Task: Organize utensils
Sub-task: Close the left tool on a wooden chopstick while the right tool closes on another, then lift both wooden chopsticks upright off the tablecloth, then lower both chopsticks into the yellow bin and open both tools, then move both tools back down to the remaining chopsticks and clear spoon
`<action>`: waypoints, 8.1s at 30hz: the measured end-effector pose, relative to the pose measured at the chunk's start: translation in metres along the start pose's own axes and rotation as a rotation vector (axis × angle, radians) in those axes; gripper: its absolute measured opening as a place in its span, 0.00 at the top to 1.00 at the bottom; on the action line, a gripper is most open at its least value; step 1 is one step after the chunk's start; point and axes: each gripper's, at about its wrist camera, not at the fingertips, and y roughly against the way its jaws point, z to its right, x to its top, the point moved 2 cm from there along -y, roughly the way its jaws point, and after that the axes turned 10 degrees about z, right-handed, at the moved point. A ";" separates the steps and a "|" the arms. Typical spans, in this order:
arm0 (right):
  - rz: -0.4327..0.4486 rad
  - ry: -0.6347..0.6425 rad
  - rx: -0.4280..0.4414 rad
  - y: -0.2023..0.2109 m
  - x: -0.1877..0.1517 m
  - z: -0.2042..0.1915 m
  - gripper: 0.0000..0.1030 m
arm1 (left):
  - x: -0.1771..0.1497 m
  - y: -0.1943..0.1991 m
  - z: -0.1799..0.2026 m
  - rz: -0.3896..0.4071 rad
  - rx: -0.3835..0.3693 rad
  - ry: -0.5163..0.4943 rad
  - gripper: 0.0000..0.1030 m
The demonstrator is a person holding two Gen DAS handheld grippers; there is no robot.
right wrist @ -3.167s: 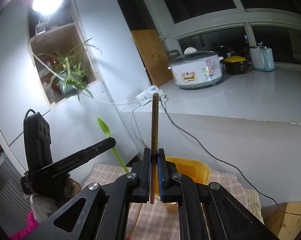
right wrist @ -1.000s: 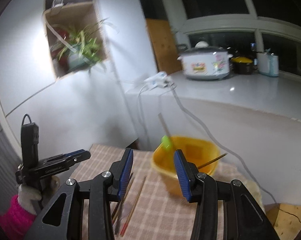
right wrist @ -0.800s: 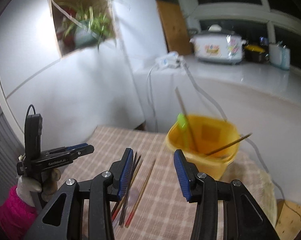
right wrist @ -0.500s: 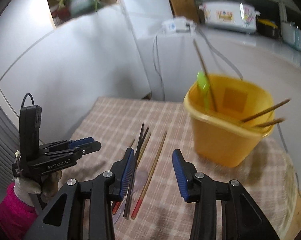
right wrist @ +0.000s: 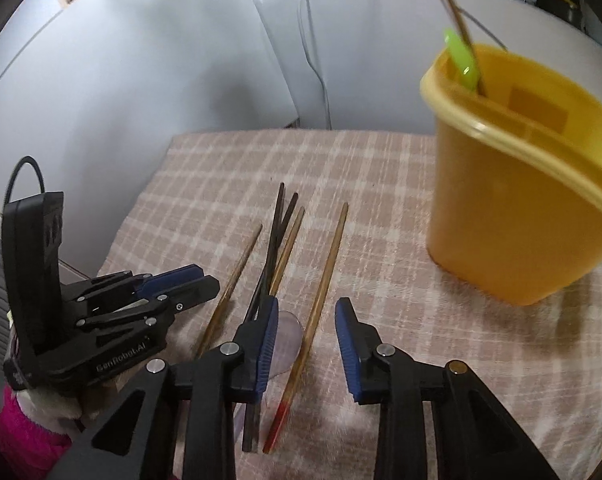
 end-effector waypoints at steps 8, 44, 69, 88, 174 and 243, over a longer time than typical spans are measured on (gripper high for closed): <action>-0.064 0.011 -0.043 -0.032 0.007 -0.004 0.77 | 0.003 -0.029 0.009 -0.039 0.029 -0.031 0.84; -0.056 0.036 -0.125 -0.056 0.020 -0.002 0.96 | 0.008 -0.025 -0.042 0.008 0.002 0.093 0.97; 0.140 0.047 -0.003 0.057 0.022 -0.011 0.97 | 0.046 0.091 -0.008 0.181 -0.041 0.054 0.97; 0.270 0.022 0.023 0.129 0.015 0.010 0.97 | 0.066 0.122 0.044 0.313 -0.110 -0.007 0.97; 0.452 -0.247 -0.071 0.176 0.072 0.144 0.96 | 0.162 0.069 0.165 0.404 -0.277 -0.009 0.97; 0.170 0.120 0.082 0.080 -0.004 -0.007 0.63 | -0.012 0.070 -0.021 0.146 -0.012 0.042 0.78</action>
